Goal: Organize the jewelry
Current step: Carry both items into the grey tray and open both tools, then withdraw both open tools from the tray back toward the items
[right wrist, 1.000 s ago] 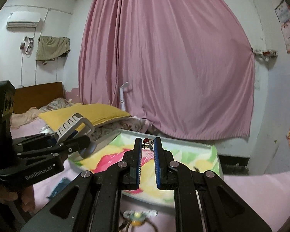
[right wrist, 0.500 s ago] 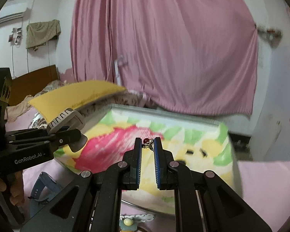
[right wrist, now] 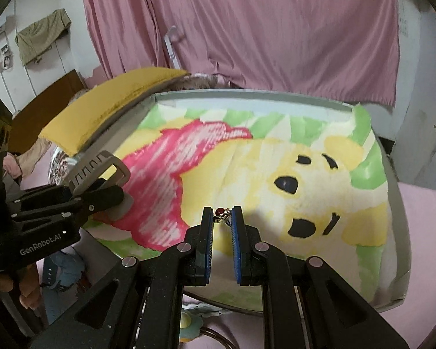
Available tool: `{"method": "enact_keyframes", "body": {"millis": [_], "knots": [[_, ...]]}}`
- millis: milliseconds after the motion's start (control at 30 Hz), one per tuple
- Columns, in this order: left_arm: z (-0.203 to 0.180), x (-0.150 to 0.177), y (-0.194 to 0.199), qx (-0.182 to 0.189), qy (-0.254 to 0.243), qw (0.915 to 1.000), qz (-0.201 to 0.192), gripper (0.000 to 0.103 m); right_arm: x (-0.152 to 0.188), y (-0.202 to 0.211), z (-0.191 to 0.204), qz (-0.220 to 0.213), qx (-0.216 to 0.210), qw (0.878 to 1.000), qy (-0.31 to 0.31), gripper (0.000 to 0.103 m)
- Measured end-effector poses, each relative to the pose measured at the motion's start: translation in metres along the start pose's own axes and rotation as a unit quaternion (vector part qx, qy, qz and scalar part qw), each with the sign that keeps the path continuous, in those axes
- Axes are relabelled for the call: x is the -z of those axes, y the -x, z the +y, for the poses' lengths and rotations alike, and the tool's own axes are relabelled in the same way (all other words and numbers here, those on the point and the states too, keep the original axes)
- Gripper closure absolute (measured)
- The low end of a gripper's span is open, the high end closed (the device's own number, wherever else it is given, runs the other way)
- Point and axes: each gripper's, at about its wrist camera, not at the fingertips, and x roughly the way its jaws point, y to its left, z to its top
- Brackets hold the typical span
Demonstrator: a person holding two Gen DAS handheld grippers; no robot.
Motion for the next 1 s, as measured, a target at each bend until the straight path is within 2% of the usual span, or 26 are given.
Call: {"method": "enact_keyframes", "body": {"millis": [167, 267, 300, 333, 400, 467, 500, 567, 633, 767, 833, 900, 1000], "knots": [[0.002, 0.001, 0.000, 0.008, 0.005, 1.0000, 0.002, 0.076, 0.002, -0.003, -0.001, 0.005, -0.008, 1.000, -0.009, 0.092], [0.002, 0.001, 0.002, 0.009, 0.003, 0.9999, -0.001, 0.074, 0.003, 0.002, -0.004, -0.007, -0.010, 1.000, -0.014, 0.086], [0.002, 0.002, 0.004, 0.011, 0.004, 0.9999, -0.004, 0.068, 0.004, 0.006, -0.004, -0.014, -0.006, 1.000, -0.014, 0.081], [0.002, 0.003, 0.006, 0.012, 0.004, 0.9999, -0.008, 0.058, 0.005, 0.010, -0.004, -0.023, -0.002, 1.000, -0.012, 0.076], [0.004, 0.007, 0.015, 0.023, 0.014, 0.9993, -0.027, 0.044, 0.008, 0.021, -0.004, -0.042, 0.001, 0.999, -0.010, 0.073], [0.006, 0.009, 0.023, 0.035, 0.022, 0.9982, -0.043, 0.043, 0.011, 0.034, -0.003, -0.066, 0.006, 0.998, -0.007, 0.072], [0.007, 0.011, 0.028, 0.038, 0.025, 0.9977, -0.050, 0.042, 0.013, 0.041, -0.002, -0.080, 0.009, 0.997, -0.006, 0.067], [0.007, 0.017, 0.040, 0.039, 0.029, 0.9963, -0.071, 0.038, 0.018, 0.056, -0.002, -0.106, 0.012, 0.994, -0.007, 0.050], [0.007, 0.024, 0.053, 0.037, 0.029, 0.9943, -0.095, 0.030, 0.025, 0.073, 0.000, -0.140, 0.013, 0.990, -0.006, 0.024], [0.005, 0.038, 0.077, 0.027, 0.025, 0.9885, -0.147, 0.020, 0.039, 0.098, 0.007, -0.187, 0.031, 0.982, 0.008, 0.018], [0.003, 0.044, 0.088, 0.018, 0.020, 0.9854, -0.168, 0.015, 0.045, 0.107, 0.011, -0.204, 0.043, 0.978, 0.014, 0.008], [0.001, 0.052, 0.100, 0.010, 0.017, 0.9803, -0.196, 0.010, 0.054, 0.118, 0.014, -0.228, 0.048, 0.972, 0.018, 0.004], [0.000, 0.064, 0.114, 0.005, 0.017, 0.9727, -0.231, 0.002, 0.064, 0.135, 0.018, -0.264, 0.040, 0.963, 0.028, 0.002]]}}
